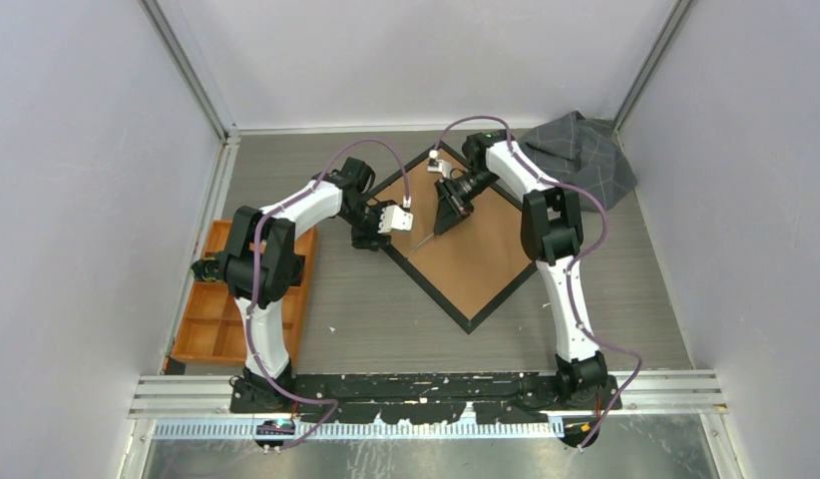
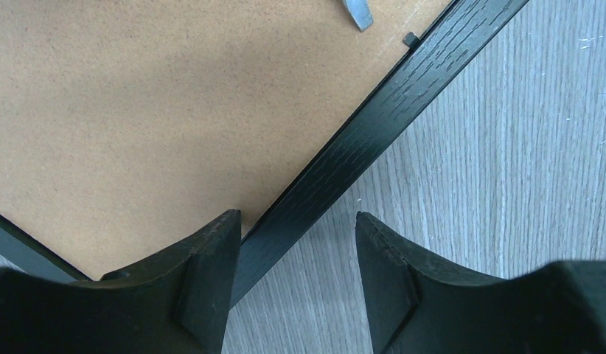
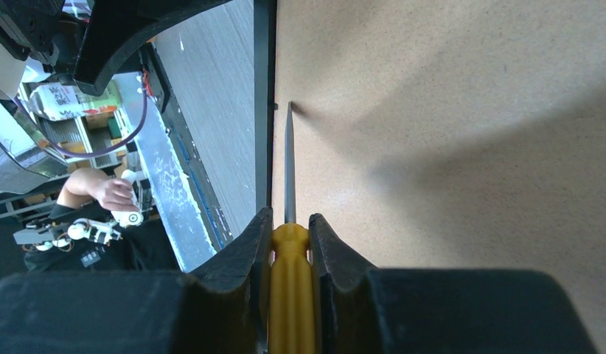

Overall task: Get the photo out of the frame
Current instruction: Release the photo frame item from the photo frame.

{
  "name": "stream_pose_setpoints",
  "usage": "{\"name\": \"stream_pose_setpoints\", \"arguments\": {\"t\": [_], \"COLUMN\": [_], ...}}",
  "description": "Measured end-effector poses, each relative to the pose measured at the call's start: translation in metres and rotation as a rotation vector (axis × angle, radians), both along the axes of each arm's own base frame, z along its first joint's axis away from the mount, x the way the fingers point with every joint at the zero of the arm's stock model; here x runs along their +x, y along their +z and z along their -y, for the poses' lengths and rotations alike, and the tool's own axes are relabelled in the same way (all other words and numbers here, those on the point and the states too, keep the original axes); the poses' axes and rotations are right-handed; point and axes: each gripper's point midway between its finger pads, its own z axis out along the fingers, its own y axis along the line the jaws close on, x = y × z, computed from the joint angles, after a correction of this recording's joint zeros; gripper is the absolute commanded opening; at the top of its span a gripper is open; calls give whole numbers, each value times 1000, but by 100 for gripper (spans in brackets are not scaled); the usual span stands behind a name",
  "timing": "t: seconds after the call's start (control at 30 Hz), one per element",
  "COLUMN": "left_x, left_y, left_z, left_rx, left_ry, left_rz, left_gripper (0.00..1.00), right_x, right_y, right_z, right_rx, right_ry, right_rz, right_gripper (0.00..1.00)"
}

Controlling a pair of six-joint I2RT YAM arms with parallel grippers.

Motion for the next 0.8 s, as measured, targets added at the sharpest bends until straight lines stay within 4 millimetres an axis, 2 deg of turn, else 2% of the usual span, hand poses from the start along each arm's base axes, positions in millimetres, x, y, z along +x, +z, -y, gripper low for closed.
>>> {"name": "stream_pose_setpoints", "arguments": {"t": [0.8], "left_x": [0], "left_y": [0], "left_z": [0], "left_rx": [0], "left_ry": [2], "left_rz": [-1], "left_gripper": [59], "right_x": [-11], "right_y": [-1], "right_z": [-5], "right_rx": [-2], "right_ry": [38], "right_rz": [-12], "right_gripper": [1]}}
